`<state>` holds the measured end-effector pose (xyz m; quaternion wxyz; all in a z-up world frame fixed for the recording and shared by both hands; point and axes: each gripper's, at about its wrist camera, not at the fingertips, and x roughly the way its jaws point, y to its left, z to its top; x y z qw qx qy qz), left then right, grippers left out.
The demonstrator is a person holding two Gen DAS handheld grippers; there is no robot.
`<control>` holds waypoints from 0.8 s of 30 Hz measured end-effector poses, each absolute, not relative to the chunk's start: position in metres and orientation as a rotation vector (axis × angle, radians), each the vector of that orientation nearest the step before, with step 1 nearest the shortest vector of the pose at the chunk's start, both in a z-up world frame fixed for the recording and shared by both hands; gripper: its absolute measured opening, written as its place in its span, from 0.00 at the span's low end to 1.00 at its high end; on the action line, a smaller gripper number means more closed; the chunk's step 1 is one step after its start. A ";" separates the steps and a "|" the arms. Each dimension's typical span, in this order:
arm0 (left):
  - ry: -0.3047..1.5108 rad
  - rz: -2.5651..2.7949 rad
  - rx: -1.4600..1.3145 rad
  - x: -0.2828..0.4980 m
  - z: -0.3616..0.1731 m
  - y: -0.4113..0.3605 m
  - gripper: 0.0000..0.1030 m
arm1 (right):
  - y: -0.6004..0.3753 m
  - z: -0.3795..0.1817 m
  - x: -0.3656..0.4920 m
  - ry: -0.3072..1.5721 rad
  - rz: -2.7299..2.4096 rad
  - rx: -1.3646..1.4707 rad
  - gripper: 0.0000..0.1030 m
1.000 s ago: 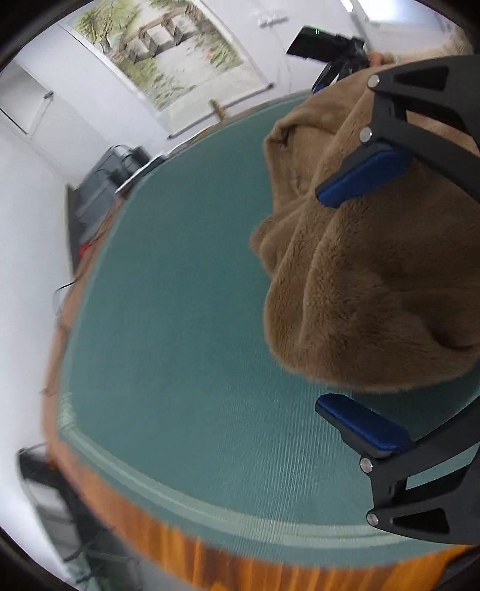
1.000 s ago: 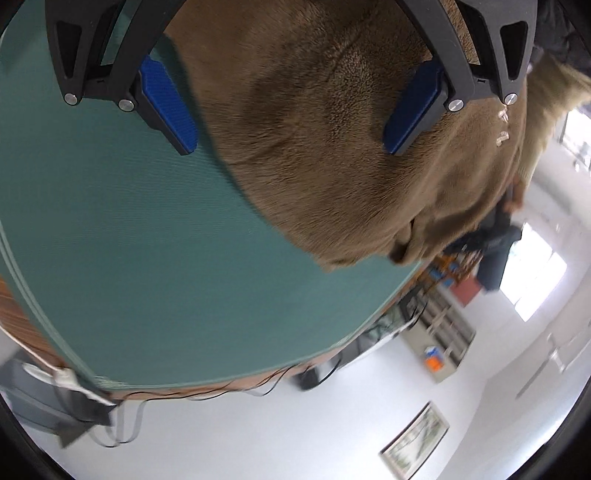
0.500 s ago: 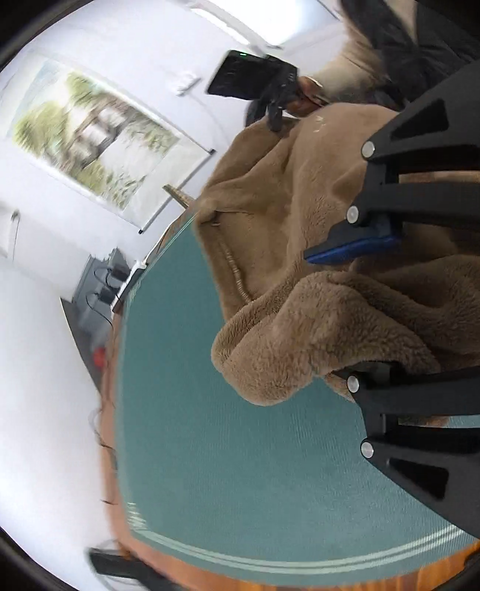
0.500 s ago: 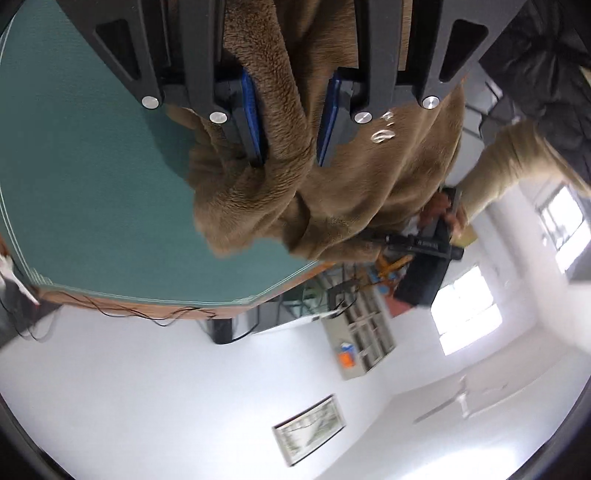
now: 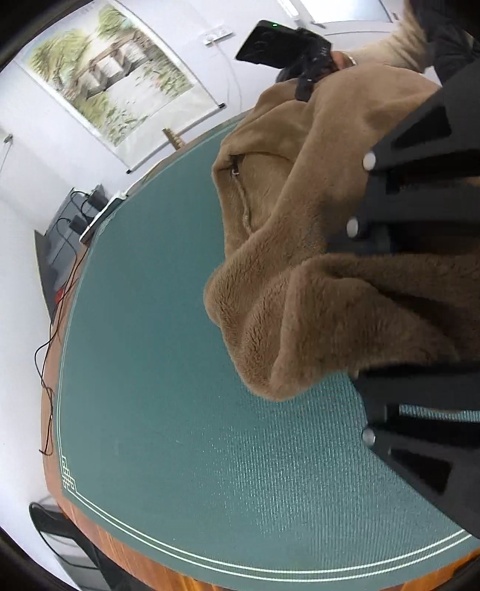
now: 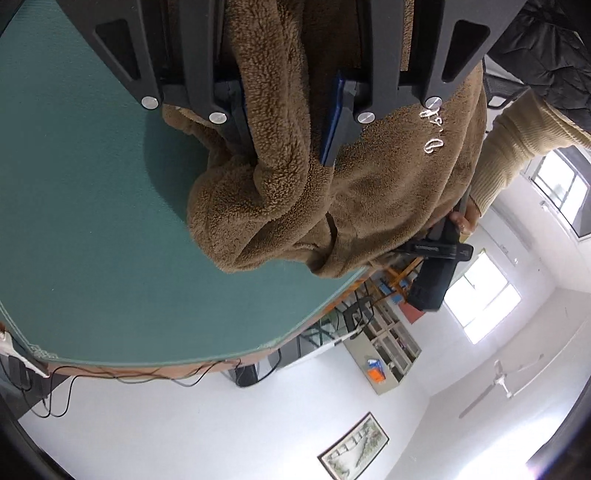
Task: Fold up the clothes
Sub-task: 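Raise the sweatshirt high with both grippers to shake it open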
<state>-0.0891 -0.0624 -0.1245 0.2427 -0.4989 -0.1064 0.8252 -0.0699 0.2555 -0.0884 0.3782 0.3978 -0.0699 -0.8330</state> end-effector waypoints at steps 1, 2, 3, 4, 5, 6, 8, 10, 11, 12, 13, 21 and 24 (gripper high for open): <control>-0.287 2.280 -1.331 -0.084 -0.117 -0.062 0.19 | 0.256 -0.087 -0.068 -0.175 -2.148 1.002 0.25; -0.282 2.305 -1.297 -0.079 -0.110 -0.062 0.18 | 0.257 -0.081 -0.064 -0.151 -2.190 0.981 0.22; -0.283 2.333 -1.251 -0.072 -0.100 -0.062 0.17 | 0.257 -0.075 -0.061 -0.124 -2.235 0.958 0.19; -0.293 2.361 -1.192 -0.063 -0.086 -0.065 0.16 | 0.256 -0.062 -0.053 -0.065 -2.320 0.921 0.17; -0.306 2.381 -1.138 -0.055 -0.072 -0.067 0.16 | 0.256 -0.051 -0.044 -0.002 -2.403 0.879 0.14; -0.320 2.399 -1.082 -0.046 -0.059 -0.070 0.16 | 0.256 -0.040 -0.035 0.061 -2.484 0.832 0.14; -0.340 2.432 -0.952 -0.027 -0.028 -0.074 0.16 | 0.264 -0.015 -0.014 0.121 -2.629 0.702 0.14; -0.352 2.451 -0.816 -0.005 0.005 -0.074 0.16 | 0.270 0.014 0.006 0.159 -2.747 0.568 0.14; -0.357 2.457 -0.746 0.009 0.022 -0.076 0.16 | 0.270 0.026 0.018 0.210 -2.812 0.488 0.14; -0.356 2.463 -0.685 0.021 0.037 -0.077 0.16 | 0.270 0.038 0.031 0.263 -2.874 0.402 0.14; -0.354 2.469 -0.614 0.034 0.053 -0.078 0.16 | 0.268 0.053 0.048 0.317 -2.944 0.284 0.14; -0.390 2.469 0.015 0.161 0.160 -0.080 0.16 | 0.260 0.186 0.193 0.315 -3.199 -0.813 0.14; -0.380 2.430 0.025 0.182 0.163 -0.072 0.16 | 0.256 0.233 0.225 0.239 -3.118 -0.862 0.14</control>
